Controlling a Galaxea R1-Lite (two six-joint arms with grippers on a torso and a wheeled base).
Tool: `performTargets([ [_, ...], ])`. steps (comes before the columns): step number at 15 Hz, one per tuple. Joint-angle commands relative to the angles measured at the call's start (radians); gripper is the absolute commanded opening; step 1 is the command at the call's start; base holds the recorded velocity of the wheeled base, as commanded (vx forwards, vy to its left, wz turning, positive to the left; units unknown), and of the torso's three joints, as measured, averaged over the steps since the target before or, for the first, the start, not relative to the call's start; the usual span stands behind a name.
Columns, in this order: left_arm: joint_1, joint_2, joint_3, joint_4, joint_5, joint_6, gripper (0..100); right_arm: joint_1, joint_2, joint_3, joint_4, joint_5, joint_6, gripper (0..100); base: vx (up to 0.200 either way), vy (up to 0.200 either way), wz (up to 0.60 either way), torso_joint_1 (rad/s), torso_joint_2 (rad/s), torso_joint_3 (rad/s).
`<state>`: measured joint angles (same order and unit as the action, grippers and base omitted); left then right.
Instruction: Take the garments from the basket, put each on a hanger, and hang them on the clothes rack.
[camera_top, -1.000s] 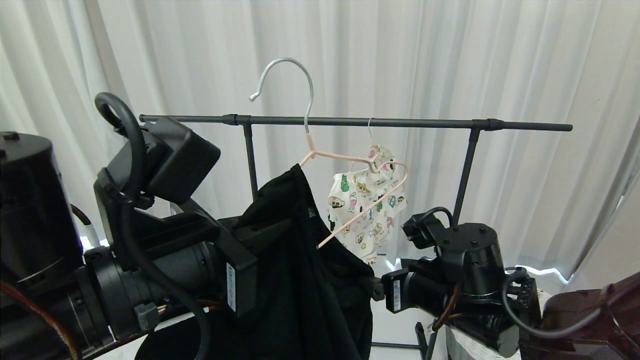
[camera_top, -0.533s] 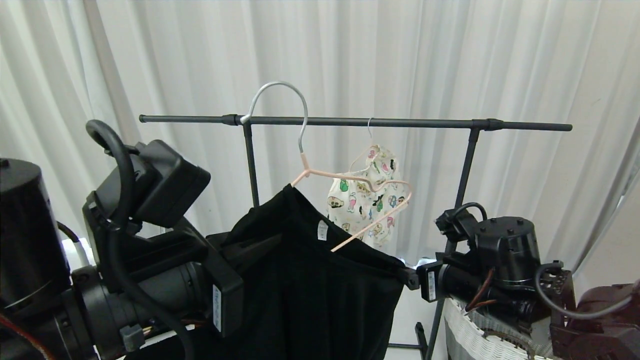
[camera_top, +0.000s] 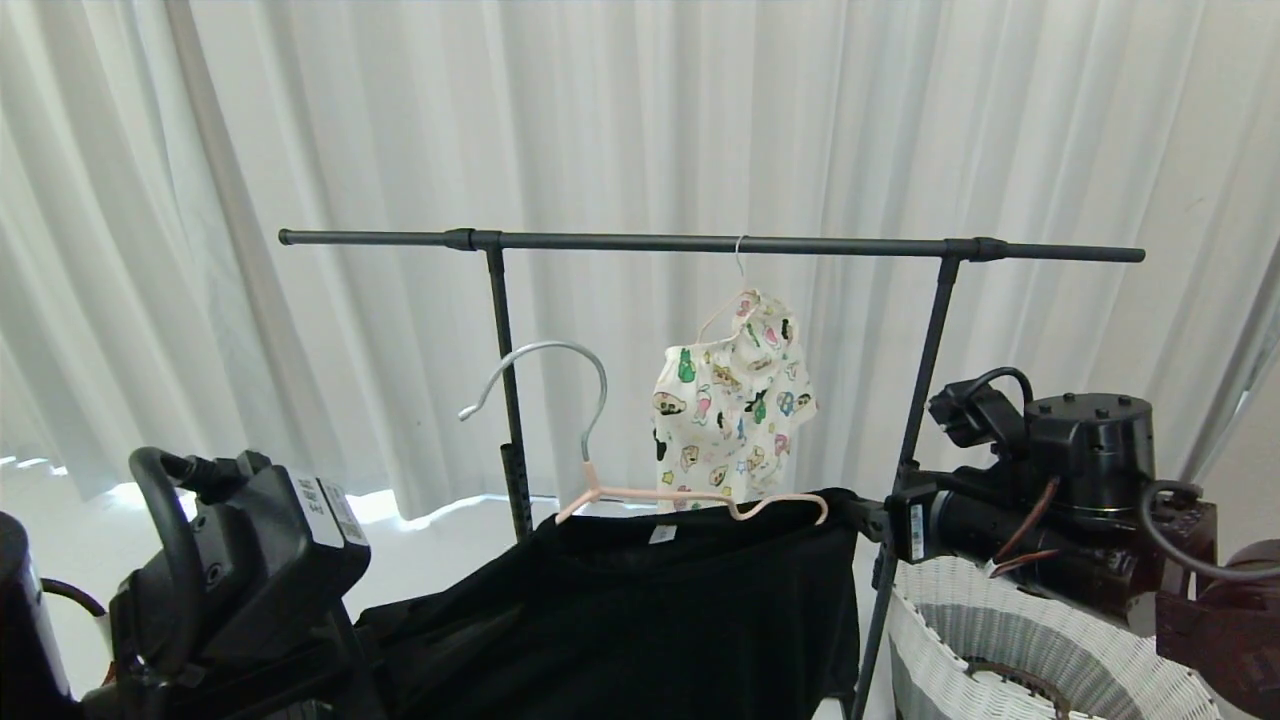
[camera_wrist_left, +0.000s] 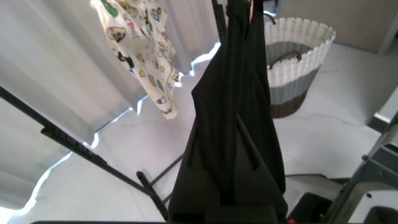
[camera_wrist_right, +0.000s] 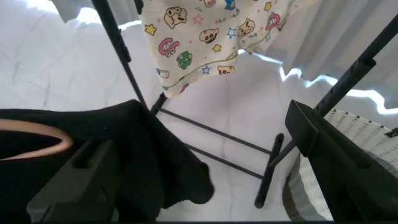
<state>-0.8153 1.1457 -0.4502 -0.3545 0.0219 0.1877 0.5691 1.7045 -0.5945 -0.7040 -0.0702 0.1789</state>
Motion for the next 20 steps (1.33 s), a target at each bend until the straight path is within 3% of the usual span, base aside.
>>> performTargets([
  [1, -0.001, 0.04, 0.008, 0.0, -0.016, -0.004, 0, -0.009, -0.051, -0.002, 0.018, 0.026, -0.013, 100, 0.0, 0.0, 0.0, 0.0, 0.0, 0.0],
  [11, -0.001, 0.129, 0.005, -0.006, -0.02, -0.014, 0, -0.071, -0.24, -0.271, 0.434, 0.293, -0.095, 100, 0.0, 0.0, 0.0, 0.0, 0.0, 0.0],
  [14, -0.01, 0.132, -0.004, -0.057, -0.022, -0.014, 0, -0.072, -0.29, -0.357, 0.652, 0.402, -0.098, 100, 0.0, 0.0, 0.0, 0.0, 0.0, 0.0],
  [18, -0.024, 0.129, -0.002, -0.067, -0.022, -0.01, 0, -0.072, -0.279, -0.452, 0.876, 0.428, -0.128, 100, 0.0, 0.0, 0.0, 0.0, 0.0, 0.0],
  [20, -0.022, 0.134, -0.019, -0.07, -0.022, -0.008, 0, -0.074, -0.278, -0.458, 0.931, 0.451, -0.142, 100, 0.0, 0.0, 0.0, 0.0, 0.0, 0.0],
])
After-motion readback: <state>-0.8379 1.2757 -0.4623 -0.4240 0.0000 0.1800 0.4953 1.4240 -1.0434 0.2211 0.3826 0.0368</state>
